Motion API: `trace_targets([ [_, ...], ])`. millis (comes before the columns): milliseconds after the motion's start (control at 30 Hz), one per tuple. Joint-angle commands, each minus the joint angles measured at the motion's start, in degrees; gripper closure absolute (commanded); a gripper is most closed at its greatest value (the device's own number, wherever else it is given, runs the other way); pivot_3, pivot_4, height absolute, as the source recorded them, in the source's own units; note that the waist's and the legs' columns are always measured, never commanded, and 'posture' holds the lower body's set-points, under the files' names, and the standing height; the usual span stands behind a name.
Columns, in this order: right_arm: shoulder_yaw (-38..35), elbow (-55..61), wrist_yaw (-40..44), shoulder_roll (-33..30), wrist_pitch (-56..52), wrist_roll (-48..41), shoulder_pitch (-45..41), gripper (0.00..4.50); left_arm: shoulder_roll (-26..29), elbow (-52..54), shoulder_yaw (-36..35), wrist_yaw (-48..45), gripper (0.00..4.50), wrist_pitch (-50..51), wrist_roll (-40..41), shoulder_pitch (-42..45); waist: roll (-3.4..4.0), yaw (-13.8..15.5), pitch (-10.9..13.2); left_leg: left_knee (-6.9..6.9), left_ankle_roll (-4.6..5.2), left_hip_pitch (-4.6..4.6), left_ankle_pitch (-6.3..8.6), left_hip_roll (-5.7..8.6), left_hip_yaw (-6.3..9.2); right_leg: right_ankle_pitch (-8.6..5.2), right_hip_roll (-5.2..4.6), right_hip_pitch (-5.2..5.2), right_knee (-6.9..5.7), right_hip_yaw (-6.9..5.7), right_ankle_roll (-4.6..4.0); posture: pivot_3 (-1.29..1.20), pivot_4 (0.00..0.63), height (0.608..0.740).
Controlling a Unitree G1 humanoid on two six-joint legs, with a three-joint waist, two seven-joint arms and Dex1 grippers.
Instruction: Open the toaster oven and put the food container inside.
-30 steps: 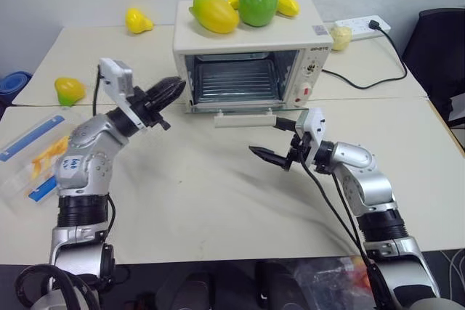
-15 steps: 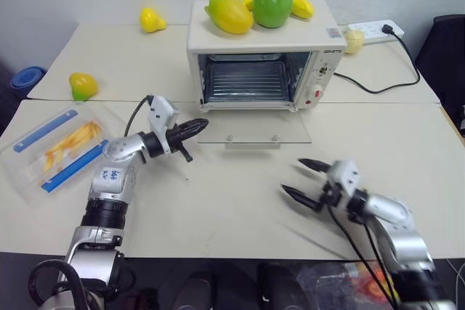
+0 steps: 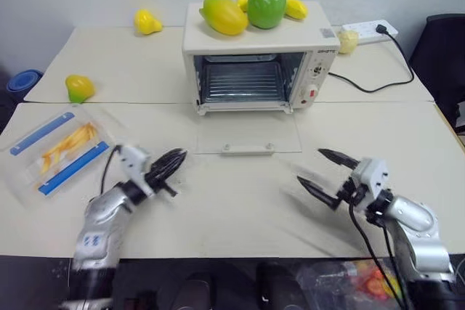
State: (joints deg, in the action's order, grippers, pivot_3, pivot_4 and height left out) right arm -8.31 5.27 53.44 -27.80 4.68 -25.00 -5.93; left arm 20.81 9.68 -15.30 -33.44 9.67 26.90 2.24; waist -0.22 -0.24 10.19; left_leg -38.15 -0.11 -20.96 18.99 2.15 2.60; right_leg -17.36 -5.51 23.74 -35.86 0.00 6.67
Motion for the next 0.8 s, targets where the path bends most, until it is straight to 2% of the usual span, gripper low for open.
trace_targets([
  [33, 1.6, 3.4, 1.4, 1.7, 0.3, -3.5, -2.7, 0.00, -0.4, 10.8, -10.3, 6.6, 2.72, 2.7, 6.7, -6.6, 0.01, 0.1, 0.0, 0.01, 0.00, 0.00, 0.01, 0.01, 0.00, 0.00, -0.02, -0.01, 0.01, 0.02, -0.01, 0.00, 0.150, 0.740],
  [167, 7.3, 6.1, 2.3, 5.2, 0.1, -3.4, -5.2, 0.00, -4.4, 19.9, -21.7, 12.7, 1.52, 4.4, 12.9, -21.0, -0.03, 0.2, 0.0, 0.02, 0.11, 0.00, 0.11, 0.04, 0.05, -0.01, -0.06, -0.12, 0.23, -0.01, -0.01, 0.00, 0.150, 0.740],
  [233, 10.1, 7.4, 3.1, 6.8, -0.2, -3.6, -6.7, 0.00, -7.8, 20.4, -28.8, 15.7, 0.91, 3.0, 15.4, -28.0, -0.05, 0.0, 0.0, 0.02, 0.17, -0.03, 0.19, 0.04, 0.00, -0.01, -0.06, -0.10, 0.31, 0.03, -0.01, 0.00, 0.150, 0.740],
  [333, 12.4, 7.3, 5.1, 7.6, 0.8, -3.5, -7.7, 0.00, -11.6, 17.3, -36.3, 21.8, 0.05, 1.4, 20.5, -30.7, -0.12, 0.3, 0.0, 0.01, 0.18, 0.00, 0.24, 0.01, -0.03, -0.01, -0.02, -0.12, 0.32, 0.04, -0.02, 0.00, 0.150, 0.740],
  [433, 13.7, 6.0, 6.6, 7.7, 2.8, -2.2, -8.8, 0.00, -11.3, 13.9, -40.7, 26.8, 0.05, 1.5, 22.4, -30.2, -0.24, 1.3, -0.1, -0.04, 0.18, 0.04, 0.24, 0.04, 0.16, -0.02, -0.04, -0.26, 0.32, -0.16, -0.05, 0.00, 0.150, 0.740],
  [533, 13.3, 3.6, 7.8, 7.4, 4.5, -1.4, -10.0, 0.00, -5.6, 11.5, -42.3, 31.0, 0.05, 7.4, 27.4, -28.3, -0.46, 1.6, -0.2, -0.04, 0.24, 0.11, 0.28, 0.07, 0.17, 0.00, -0.06, -0.34, 0.32, -0.18, -0.08, 0.00, 0.150, 0.740],
  [667, 12.4, 0.2, 8.3, 7.2, 6.8, -0.4, -11.5, 0.00, 11.8, 2.0, -43.5, 37.2, 0.05, 21.6, 35.0, -20.7, -0.54, 1.6, -0.2, -0.02, 0.16, 0.12, 0.25, 0.06, 0.30, -0.05, -0.05, -0.31, 0.20, -0.25, -0.17, 0.00, 0.150, 0.740],
  [800, 12.6, -1.3, 7.7, 7.8, 7.9, 0.1, -12.4, 0.00, 22.4, -7.0, -42.0, 40.8, 0.05, 29.3, 35.1, -12.9, -0.46, 0.5, -0.2, 0.06, 0.07, 0.16, 0.24, 0.09, 0.29, -0.10, -0.05, -0.24, 0.09, -0.25, -0.26, 0.00, 0.150, 0.740],
])
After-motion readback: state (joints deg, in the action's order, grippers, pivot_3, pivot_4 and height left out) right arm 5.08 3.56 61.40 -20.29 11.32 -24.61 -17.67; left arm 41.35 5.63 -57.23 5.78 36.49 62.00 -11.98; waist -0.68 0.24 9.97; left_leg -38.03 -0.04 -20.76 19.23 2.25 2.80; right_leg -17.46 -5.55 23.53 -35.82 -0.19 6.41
